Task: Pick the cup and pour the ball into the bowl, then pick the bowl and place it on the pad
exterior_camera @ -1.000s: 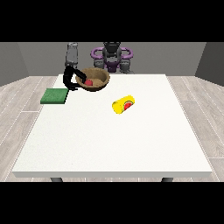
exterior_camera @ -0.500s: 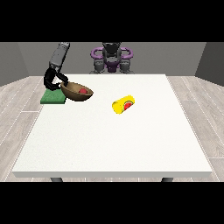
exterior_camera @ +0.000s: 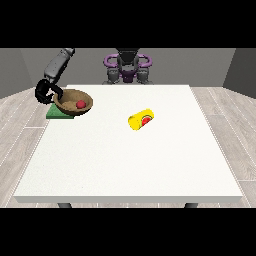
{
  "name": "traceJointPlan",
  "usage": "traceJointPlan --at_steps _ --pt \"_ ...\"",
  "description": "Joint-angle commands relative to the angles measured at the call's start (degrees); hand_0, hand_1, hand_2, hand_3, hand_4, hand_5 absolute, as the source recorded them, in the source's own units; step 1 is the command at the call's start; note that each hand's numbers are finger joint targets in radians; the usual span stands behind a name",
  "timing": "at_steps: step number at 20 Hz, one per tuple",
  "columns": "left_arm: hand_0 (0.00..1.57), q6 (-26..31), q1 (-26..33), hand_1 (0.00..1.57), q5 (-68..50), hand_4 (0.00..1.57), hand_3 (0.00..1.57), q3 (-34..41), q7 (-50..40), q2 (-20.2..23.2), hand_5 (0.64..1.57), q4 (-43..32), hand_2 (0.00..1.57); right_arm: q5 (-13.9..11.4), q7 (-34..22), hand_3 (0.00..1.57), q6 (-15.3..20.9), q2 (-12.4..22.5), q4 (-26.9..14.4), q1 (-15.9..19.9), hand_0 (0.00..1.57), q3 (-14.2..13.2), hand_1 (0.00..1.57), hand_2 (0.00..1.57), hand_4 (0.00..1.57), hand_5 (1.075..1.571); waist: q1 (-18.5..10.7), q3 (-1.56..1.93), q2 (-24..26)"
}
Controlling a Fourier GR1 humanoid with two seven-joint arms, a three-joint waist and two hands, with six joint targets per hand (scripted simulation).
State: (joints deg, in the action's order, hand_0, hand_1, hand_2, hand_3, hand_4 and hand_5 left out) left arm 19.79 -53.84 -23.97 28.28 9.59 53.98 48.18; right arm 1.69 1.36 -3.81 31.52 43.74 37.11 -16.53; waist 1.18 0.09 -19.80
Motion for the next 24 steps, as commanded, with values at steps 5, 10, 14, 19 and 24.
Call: traceJointPlan --at_steps 5,10,14,19,24 --pt "0.00 -0.8 0.2 0.00 -1.8 0.16 0.00 1.6 0.1 1.8 1.532 3.3 0.00 2.0 7.5 0.70 -4.7 5.5 -7.9 1.2 1.57 -4.4 1.57 1.57 1.29 1.551 -1.5 0.00 -4.6" --pt "0.00 -0.7 -4.3 0.00 -4.6 0.00 0.00 1.7 -4.8 4.6 1.538 7.7 0.00 0.0 13.1 0.21 -3.1 7.2 -11.9 4.2 1.57 -4.6 1.57 1.57 1.28 1.554 -1.9 0.05 -9.7" --pt "0.00 -1.9 -3.6 0.00 -6.4 0.00 0.00 1.7 -8.2 4.2 1.535 11.2 0.00 0.2 13.1 0.68 -6.6 12.1 -15.7 5.7 1.57 -5.8 1.57 1.57 1.25 1.564 -2.5 0.06 -8.4" --pt "0.00 -0.4 2.7 0.00 -3.4 0.00 0.00 -0.7 -3.0 -0.7 1.534 6.2 0.00 -0.3 4.2 0.90 -6.8 10.9 -13.1 5.4 1.57 -3.5 1.57 1.57 1.24 1.568 -2.6 -0.12 0.4" --pt "0.00 -1.7 1.6 0.00 -3.0 0.00 0.00 -1.3 -3.8 0.0 1.530 5.9 0.00 -2.8 6.4 1.29 -5.8 8.3 -12.2 5.2 1.57 -0.8 1.57 1.57 1.23 1.571 -1.3 -0.05 0.1"
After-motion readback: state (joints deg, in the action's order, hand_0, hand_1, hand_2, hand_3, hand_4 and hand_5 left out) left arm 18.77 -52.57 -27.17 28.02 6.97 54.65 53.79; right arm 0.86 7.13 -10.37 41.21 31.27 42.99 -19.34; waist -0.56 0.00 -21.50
